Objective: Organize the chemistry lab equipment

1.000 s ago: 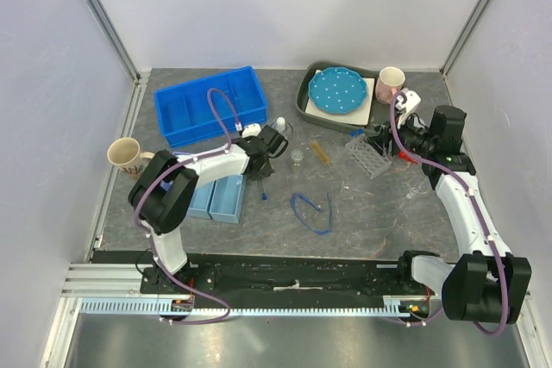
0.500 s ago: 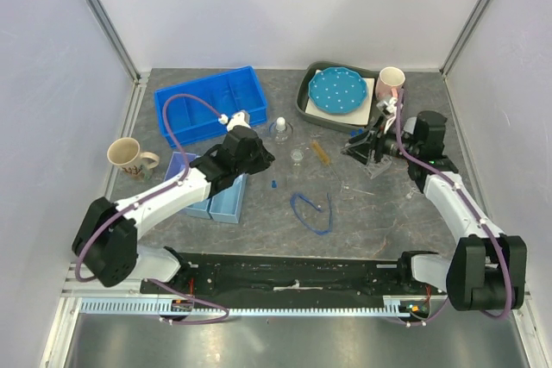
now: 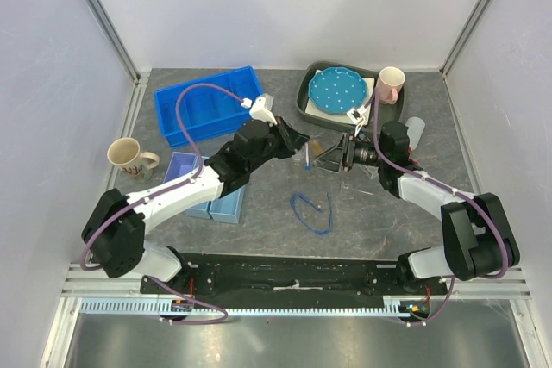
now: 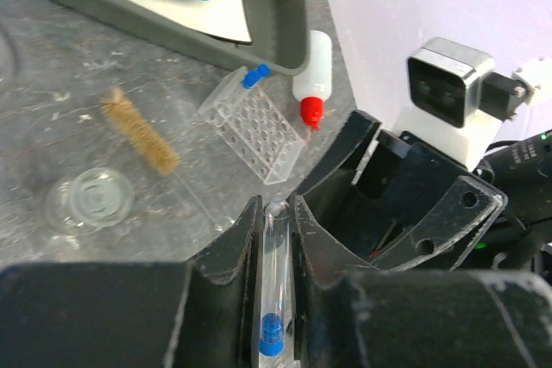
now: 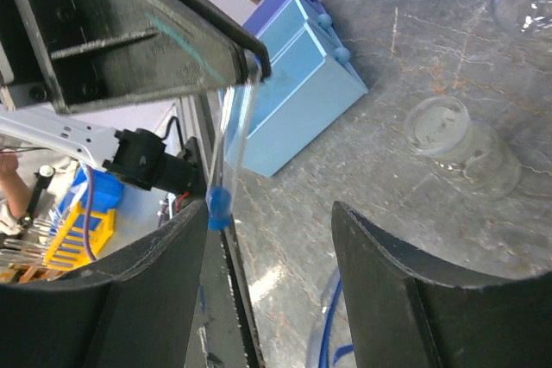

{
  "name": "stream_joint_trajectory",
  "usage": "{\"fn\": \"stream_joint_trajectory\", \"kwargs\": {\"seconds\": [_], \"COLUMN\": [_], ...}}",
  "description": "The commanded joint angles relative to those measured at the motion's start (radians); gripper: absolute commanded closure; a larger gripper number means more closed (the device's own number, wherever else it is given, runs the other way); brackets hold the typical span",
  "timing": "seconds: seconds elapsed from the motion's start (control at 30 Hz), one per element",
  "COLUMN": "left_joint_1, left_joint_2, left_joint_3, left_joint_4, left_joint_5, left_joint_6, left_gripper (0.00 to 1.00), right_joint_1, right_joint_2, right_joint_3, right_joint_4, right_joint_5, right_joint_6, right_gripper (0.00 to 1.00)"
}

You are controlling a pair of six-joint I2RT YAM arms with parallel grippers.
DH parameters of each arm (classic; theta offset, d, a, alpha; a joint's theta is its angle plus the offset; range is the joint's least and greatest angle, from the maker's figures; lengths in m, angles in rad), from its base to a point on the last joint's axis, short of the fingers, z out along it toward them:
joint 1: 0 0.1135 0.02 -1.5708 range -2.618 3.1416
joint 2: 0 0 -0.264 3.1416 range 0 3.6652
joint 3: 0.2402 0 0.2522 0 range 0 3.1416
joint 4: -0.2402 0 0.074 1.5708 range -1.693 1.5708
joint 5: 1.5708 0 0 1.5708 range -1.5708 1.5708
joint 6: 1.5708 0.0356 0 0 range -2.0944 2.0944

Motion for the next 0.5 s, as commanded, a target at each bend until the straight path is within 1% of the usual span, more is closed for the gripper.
{"fn": "stream_joint_trajectory", "kwargs": {"seconds": [0.0, 0.13, 0.23, 0.3, 0.33, 0.37, 0.43, 0.47], "left_joint_1": [-0.036, -0.059, -0.062, -0.064, -0.067, -0.067, -0.068, -0.068], "left_joint_2": [0.046, 0.074, 0.08, 0.08, 0.08, 0.077, 0.074, 0.071], "left_joint_3": [0.077, 0.101, 0.106, 0.107, 0.109, 0.109, 0.103, 0.098], "left_joint_4": [0.104, 0.105, 0.114, 0.124, 0.122, 0.124, 0.125, 0.124], "left_joint_5": [-0.041, -0.083, -0.086, -0.089, -0.095, -0.096, -0.107, -0.11], "left_joint_6": [0.014, 0.026, 0.027, 0.031, 0.032, 0.035, 0.044, 0.047], "left_gripper": [0.89, 0.89, 0.89, 0.89, 0.89, 0.89, 0.88, 0.88], "right_joint_1": [0.024, 0.033, 0.035, 0.036, 0.033, 0.035, 0.035, 0.035], "right_joint_2": [0.01, 0.021, 0.024, 0.028, 0.028, 0.028, 0.025, 0.027], "right_joint_3": [0.007, 0.017, 0.015, 0.021, 0.026, 0.03, 0.043, 0.046], "right_joint_4": [0.123, 0.134, 0.133, 0.125, 0.114, 0.09, 0.061, 0.048], "right_joint_5": [0.02, 0.012, 0.019, 0.022, 0.023, 0.023, 0.026, 0.025], "right_joint_6": [0.127, 0.16, 0.164, 0.164, 0.156, 0.145, 0.112, 0.104], "right_gripper": [0.33, 0.34, 0.36, 0.39, 0.42, 0.52, 0.62, 0.72]}}
